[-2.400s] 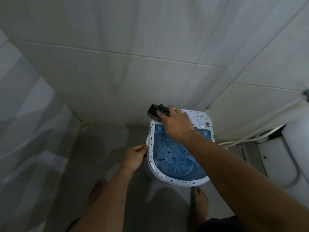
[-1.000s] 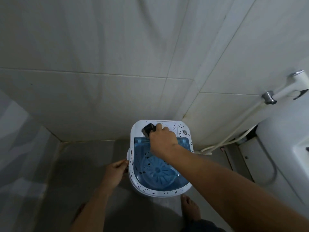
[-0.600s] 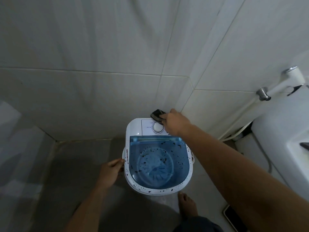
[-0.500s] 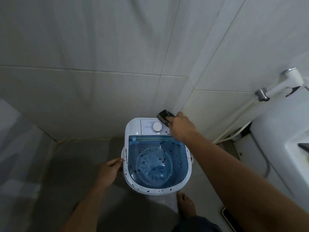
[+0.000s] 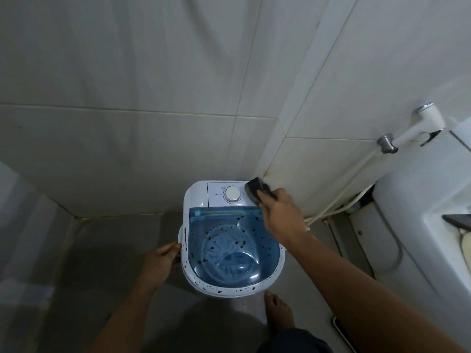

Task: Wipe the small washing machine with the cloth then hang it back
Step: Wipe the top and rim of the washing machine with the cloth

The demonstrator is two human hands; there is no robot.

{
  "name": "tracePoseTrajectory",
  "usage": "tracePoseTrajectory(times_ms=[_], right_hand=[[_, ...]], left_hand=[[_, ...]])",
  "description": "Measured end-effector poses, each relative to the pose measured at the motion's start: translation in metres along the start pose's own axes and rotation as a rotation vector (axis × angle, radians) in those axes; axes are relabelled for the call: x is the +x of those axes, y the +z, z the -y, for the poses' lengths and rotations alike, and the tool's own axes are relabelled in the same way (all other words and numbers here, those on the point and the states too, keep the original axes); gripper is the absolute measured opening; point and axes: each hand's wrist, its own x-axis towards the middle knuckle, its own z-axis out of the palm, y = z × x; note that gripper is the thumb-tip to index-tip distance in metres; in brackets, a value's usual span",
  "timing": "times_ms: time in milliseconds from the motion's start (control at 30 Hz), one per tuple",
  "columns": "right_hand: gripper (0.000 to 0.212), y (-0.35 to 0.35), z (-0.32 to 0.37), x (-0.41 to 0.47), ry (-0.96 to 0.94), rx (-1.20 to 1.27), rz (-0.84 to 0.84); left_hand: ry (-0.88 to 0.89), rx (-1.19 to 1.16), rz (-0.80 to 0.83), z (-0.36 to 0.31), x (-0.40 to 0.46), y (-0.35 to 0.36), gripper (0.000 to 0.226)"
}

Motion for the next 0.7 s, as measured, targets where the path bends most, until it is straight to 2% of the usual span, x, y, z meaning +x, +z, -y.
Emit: tracePoseTrajectory(times_ms=[100,233,267,300,433,600,700], right_hand=[[0.045,0.013,0.001,-0.007,-0.086,-0.104,0.071],[0.043,0.005,-0.009,0.008,0.235,0.092,-0.031],[0.042,0.004,-0.009,0.009,0.265,0.128,-0.051],[0.043,0.005,-0.007,0.008,0.228,0.117,-0.065],[0.045,0.021,-0.015,-0.011,-0.120,-0.090,0.004],[0.045,0.016,-0.014,-0.008,0.054,-0.075,-0.031],[0.050,0.014,0.000,-0.014,-0.040,-0.127,0.032]], left_hand=[[-0.011,-0.010,0.013,-0.002,-0.002,0.000,0.020],[-0.014,-0.061,0.002,-0.003,-0.006,0.001,0.023],[-0.013,-0.063,-0.003,-0.004,-0.007,0.002,0.022],[-0.010,-0.054,-0.003,-0.005,-0.009,0.002,0.020],[-0.004,-0.048,0.007,-0.008,-0.014,0.001,0.017],[-0.014,-0.073,0.001,-0.015,-0.021,0.003,0.016],[-0.020,-0.068,0.003,-0.017,-0.024,0.004,0.015]])
